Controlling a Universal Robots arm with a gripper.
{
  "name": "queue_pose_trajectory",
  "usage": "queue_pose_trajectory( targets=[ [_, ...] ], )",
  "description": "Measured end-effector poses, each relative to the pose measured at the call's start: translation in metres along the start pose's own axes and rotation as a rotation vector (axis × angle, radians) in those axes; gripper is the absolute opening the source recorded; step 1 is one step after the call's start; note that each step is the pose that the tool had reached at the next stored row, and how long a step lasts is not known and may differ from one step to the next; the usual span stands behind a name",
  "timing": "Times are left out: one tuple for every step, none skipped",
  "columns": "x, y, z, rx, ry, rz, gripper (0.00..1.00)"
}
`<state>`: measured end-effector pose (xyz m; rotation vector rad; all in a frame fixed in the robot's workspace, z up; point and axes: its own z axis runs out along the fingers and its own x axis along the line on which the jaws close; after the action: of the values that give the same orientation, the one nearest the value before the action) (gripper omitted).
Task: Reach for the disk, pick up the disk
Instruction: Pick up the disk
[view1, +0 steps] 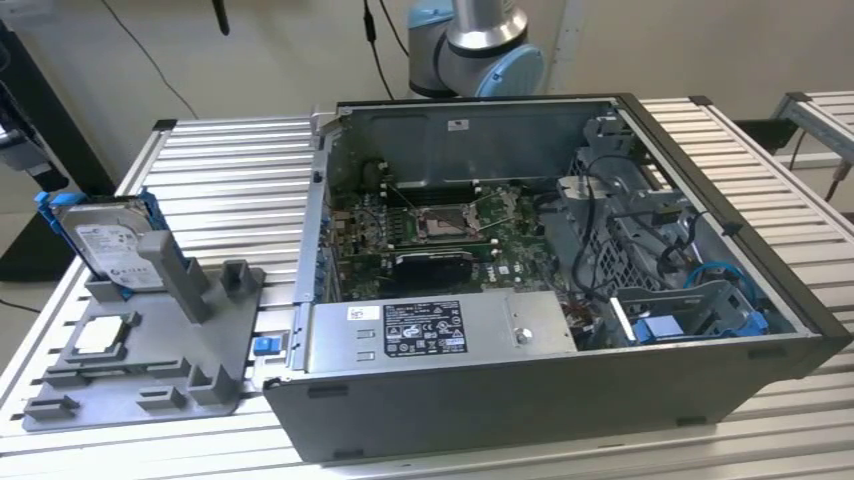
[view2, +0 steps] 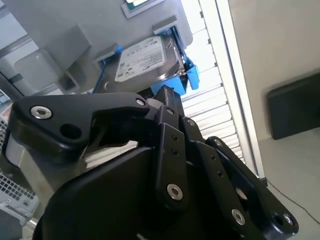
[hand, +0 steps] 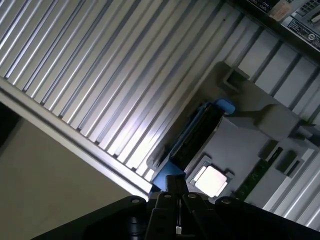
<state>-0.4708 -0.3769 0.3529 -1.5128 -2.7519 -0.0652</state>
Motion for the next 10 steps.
queue_pose_trajectory(
  targets=[
    [0.0000,0.0000,0.0001,-0.0004,-0.0005,0.014,0.00],
    [0.0000,0.0000,0.0000,-0.0006,-0.0010,0.027,0.00],
    [0.0000,0.0000,0.0000,-0.0008,-0.0015,0.041,0.00],
    [0.0000,0.0000,0.0000,-0.0012,-0.0020,0.056,0.00],
    [0.0000,0.0000,0.0000,-0.0015,-0.0026,0.070,0.00],
    [0.0000,0.0000,0.0000,-0.0018,-0.0031,0.086,0.00],
    [0.0000,0.0000,0.0000,-0.0021,-0.0036,0.100,0.00],
    [0.0000,0.0000,0.0001,-0.0025,-0.0041,0.115,0.00],
    [0.0000,0.0000,0.0000,-0.0027,-0.0047,0.129,0.00],
    [0.0000,0.0000,0.0000,-0.0030,-0.0052,0.144,0.00]
  ],
)
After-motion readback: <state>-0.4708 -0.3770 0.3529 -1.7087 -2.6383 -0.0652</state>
